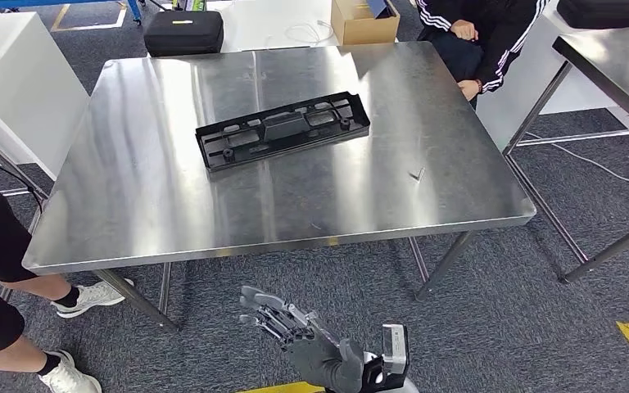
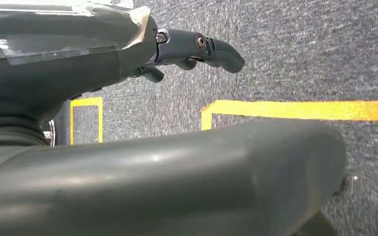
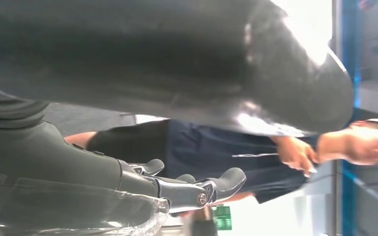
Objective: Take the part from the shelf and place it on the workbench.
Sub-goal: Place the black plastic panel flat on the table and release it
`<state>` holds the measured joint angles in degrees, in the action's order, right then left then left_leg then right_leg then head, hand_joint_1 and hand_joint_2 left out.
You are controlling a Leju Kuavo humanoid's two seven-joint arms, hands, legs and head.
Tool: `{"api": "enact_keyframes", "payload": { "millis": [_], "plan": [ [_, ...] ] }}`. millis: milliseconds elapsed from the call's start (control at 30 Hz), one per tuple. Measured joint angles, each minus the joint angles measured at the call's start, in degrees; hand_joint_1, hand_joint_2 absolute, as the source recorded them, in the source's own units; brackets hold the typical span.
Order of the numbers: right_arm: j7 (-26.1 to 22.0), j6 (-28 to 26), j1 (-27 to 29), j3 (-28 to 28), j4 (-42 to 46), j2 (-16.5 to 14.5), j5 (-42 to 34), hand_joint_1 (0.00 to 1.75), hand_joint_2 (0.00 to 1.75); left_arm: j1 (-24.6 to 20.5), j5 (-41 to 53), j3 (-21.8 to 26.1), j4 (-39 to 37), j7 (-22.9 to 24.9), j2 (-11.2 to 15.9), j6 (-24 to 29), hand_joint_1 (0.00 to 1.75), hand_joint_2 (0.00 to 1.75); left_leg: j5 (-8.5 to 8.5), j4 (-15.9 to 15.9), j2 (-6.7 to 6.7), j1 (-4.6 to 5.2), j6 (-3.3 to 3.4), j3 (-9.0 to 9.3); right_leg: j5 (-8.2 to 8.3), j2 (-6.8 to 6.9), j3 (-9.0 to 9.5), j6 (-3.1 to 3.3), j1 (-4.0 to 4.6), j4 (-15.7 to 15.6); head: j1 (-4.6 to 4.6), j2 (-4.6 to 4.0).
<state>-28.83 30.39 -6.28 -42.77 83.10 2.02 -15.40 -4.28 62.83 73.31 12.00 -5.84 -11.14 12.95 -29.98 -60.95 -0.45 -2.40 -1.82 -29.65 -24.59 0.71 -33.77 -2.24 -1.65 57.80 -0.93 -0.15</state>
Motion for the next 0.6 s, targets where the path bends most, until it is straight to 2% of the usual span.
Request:
{"api": "enact_keyframes", "payload": {
  "millis": [33, 100, 133, 167, 200, 267, 300, 333, 367, 400, 433, 500, 533, 567, 600],
  "plan": [
    [0.0, 0.0, 0.1, 0.0, -0.7, 0.0, 0.7, 0.00, 0.00, -0.1, 0.0, 0.0, 0.0, 0.2, -0.1, 0.3, 0.00, 0.00, -0.55, 1.3, -0.19, 0.14, 0.28, 0.52, 0.28, -0.01, -0.53, -0.40, 0.14, 0.4, -0.02, 0.00],
    [-0.3, 0.3, 0.1, -0.2, -2.7, 0.0, 2.5, 0.00, 0.00, -0.2, -0.2, 0.0, 0.0, 0.5, -0.3, 0.8, 0.00, 0.00, -0.22, 1.5, -0.26, 0.64, 1.84, -0.36, 1.16, -0.06, -1.04, -1.58, 0.22, 0.3, 0.12, 0.00],
    [-0.6, 0.6, 0.1, -0.3, -4.0, 0.0, 3.4, 0.00, 0.00, -0.2, -0.2, 0.0, 0.0, 0.5, -0.4, 1.0, 0.00, 0.00, 0.27, 1.6, -0.13, 0.78, 2.78, -0.89, 1.09, -0.12, -1.35, -1.97, 0.09, 0.4, 0.14, 0.00],
    [-0.8, 1.0, 0.0, -0.4, -5.5, 0.1, 4.1, 0.00, 0.00, -0.2, -0.3, 0.0, 0.0, 0.6, -0.5, 1.0, 0.00, 0.00, 0.88, 1.7, 0.02, 0.90, 3.67, -1.50, 0.16, -0.19, -1.90, -2.04, 0.00, 1.1, 0.22, 0.00],
    [-1.1, 1.5, -0.1, -0.5, -6.8, 0.1, 4.5, 0.00, 0.00, -0.3, -0.3, 0.0, 0.0, 0.6, -0.5, 1.1, 0.00, 0.00, 1.54, 1.8, 0.15, 0.96, 4.36, -2.28, -1.77, -0.25, -2.69, -1.69, -0.10, 3.0, 0.33, 0.00],
    [-1.3, 2.0, -0.3, -0.6, -9.2, 0.2, 5.1, 0.00, 0.00, -0.4, -0.4, 0.0, 0.0, 0.6, -0.6, 1.2, 0.00, 0.00, 2.89, 1.8, 0.25, 1.27, 5.05, -3.92, -7.22, -0.36, -4.67, -0.67, 0.04, 9.8, 0.70, 0.00],
    [-1.4, 2.2, -0.3, -0.6, -10.1, 0.3, 5.2, 0.00, 0.00, -0.4, -0.5, 0.0, 0.0, 0.6, -0.7, 1.2, 0.00, 0.00, 3.59, 1.8, 0.30, 1.48, 5.12, -4.80, -9.06, -0.40, -5.23, -0.52, 0.19, 13.4, 0.81, 0.00],
    [-1.3, 2.4, -0.4, -0.7, -10.9, 0.3, 5.4, 0.00, 0.00, -0.4, -0.5, 0.0, 0.0, 0.6, -0.7, 1.2, 0.00, 0.00, 4.33, 1.7, 0.36, 1.69, 5.19, -5.65, -9.67, -0.44, -5.15, -0.69, 0.37, 15.9, 0.84, 0.00],
    [-1.1, 2.7, -0.5, -0.9, -11.6, 0.3, 5.7, 0.00, 0.00, -0.4, -0.6, 0.0, 0.0, 0.6, -0.8, 1.1, 0.00, 0.00, 5.01, 1.7, 0.41, 1.86, 5.20, -6.43, -9.10, -0.46, -4.20, -1.04, 0.58, 16.5, 0.83, 0.00],
    [-0.7, 3.0, -0.5, -1.1, -12.3, 0.2, 6.1, 0.00, 0.00, -0.4, -0.7, 0.0, 0.0, 0.6, -0.8, 1.1, 0.00, 0.00, 5.66, 1.6, 0.45, 2.00, 5.17, -7.22, -7.86, -0.47, -2.30, -1.36, 0.81, 15.2, 0.82, 0.00],
    [-0.2, 3.3, -0.7, -1.3, -12.9, 0.1, 6.5, 0.00, 0.00, -0.4, -1.0, 0.1, 0.0, 0.6, -0.8, 1.0, 0.00, 0.00, 6.30, 1.6, 0.45, 2.07, 5.11, -7.85, -6.70, -0.50, 0.60, -1.39, 1.10, 11.9, 0.83, 0.00],
    [1.1, 3.7, -1.5, -1.8, -14.0, -0.7, 6.9, 0.00, 0.00, -0.4, -1.5, 0.2, -0.1, 0.5, -0.9, 0.9, 0.00, 0.00, 7.48, 1.7, 0.51, 2.19, 4.68, -8.71, -6.74, -0.56, 6.78, -0.45, 1.75, 3.0, 0.78, 0.00],
    [2.0, 3.6, -1.9, -2.0, -14.6, -1.2, 6.9, 0.00, 0.00, -0.4, -1.8, 0.3, -0.1, 0.4, -1.0, 0.9, 0.00, 0.00, 8.13, 1.9, 0.57, 2.17, 4.38, -8.87, -7.20, -0.64, 8.63, 0.05, 2.06, -0.2, 0.78, 0.00],
    [2.9, 3.3, -2.4, -2.2, -15.1, -1.8, 6.9, 0.00, 0.00, -0.4, -2.0, 0.4, -0.1, 0.2, -1.0, 0.9, 0.00, 0.00, 8.83, 2.2, 0.63, 2.14, 4.03, -8.95, -7.60, -0.69, 9.33, 0.40, 2.31, -2.0, 0.85, 0.00],
    [3.7, 2.9, -2.7, -2.4, -15.7, -2.2, 6.8, 0.00, 0.00, -0.3, -2.2, 0.5, -0.1, 0.1, -1.0, 0.9, 0.00, 0.00, 9.60, 2.7, 0.64, 2.08, 3.67, -8.94, -7.24, -0.73, 9.20, 0.54, 2.44, -2.6, 0.90, 0.00]
  ]
}}
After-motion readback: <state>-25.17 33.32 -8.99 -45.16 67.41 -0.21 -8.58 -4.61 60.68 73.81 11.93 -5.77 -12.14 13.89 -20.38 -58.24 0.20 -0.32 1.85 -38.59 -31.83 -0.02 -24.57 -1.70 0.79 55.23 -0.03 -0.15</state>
